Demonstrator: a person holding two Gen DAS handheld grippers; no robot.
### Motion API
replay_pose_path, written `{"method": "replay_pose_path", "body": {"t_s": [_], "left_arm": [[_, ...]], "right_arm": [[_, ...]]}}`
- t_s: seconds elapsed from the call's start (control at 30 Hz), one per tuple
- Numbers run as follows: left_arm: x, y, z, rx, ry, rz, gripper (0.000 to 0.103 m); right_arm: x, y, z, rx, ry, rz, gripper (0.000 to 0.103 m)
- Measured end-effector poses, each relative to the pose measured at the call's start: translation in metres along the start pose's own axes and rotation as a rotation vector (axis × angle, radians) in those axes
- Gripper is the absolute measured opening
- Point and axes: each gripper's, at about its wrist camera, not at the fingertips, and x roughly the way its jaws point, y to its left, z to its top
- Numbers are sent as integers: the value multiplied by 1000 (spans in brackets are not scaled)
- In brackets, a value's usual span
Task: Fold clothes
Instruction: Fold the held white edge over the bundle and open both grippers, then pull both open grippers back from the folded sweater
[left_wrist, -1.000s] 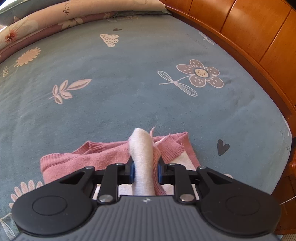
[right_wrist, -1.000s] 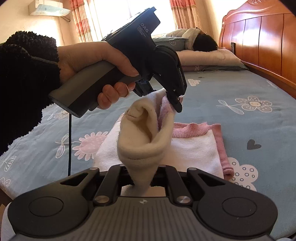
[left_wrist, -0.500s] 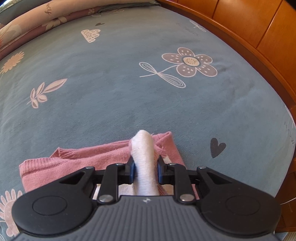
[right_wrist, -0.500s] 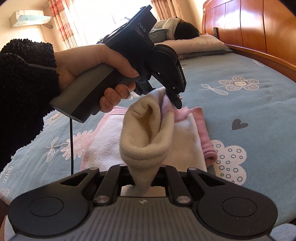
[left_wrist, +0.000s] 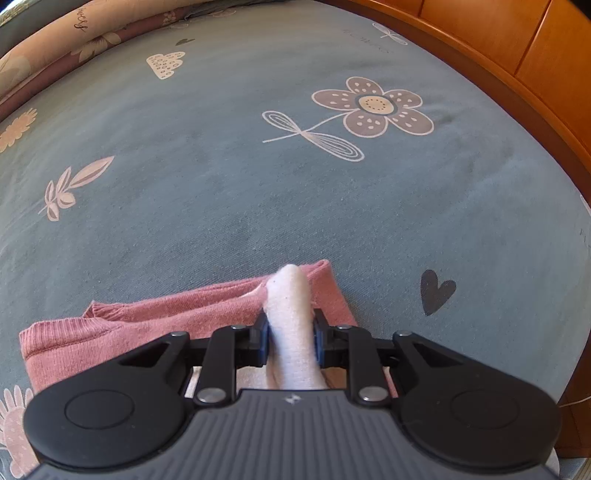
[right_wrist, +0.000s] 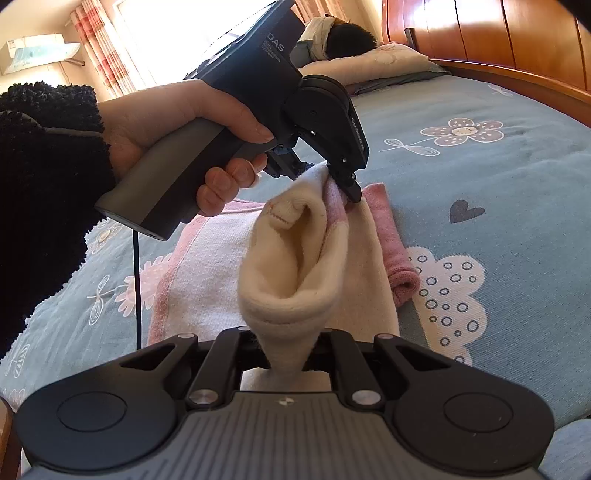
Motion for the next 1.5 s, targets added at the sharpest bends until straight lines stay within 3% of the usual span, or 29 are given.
{"method": "replay_pose_path", "body": {"t_s": [0.3,0.4,0.53,0.73,1.03,1.13,1.37,1.4,1.47,1.5], "left_arm": [[7,-1,3,-24,3,-2,21],[7,0,5,-40,1,-11,23],[8,0,6,-67,-15,-44,31],[5,6,9,-136,-44,-125,36],[-47,38,4,-123,-100,-207,39],[-66,55,-10,-93,-100,-208,42],[-96,90,-78,25,-93,-146,48],[-100,93,-91,54,-91,-127,54],[-102,98,-111,99,-83,-101,57],[-102,99,-120,117,-77,-88,57]], "right_arm": [[3,-13,-3,61,19,5,14],[4,-18,-4,88,31,2,19],[3,-25,-6,131,44,-15,36],[0,-38,-8,202,55,14,38],[1,-50,-7,286,53,99,54],[4,-55,-4,293,54,125,55],[12,-62,2,261,65,162,52],[13,-62,3,250,63,162,48],[14,-61,4,236,64,146,24],[15,-60,5,228,66,140,22]]}}
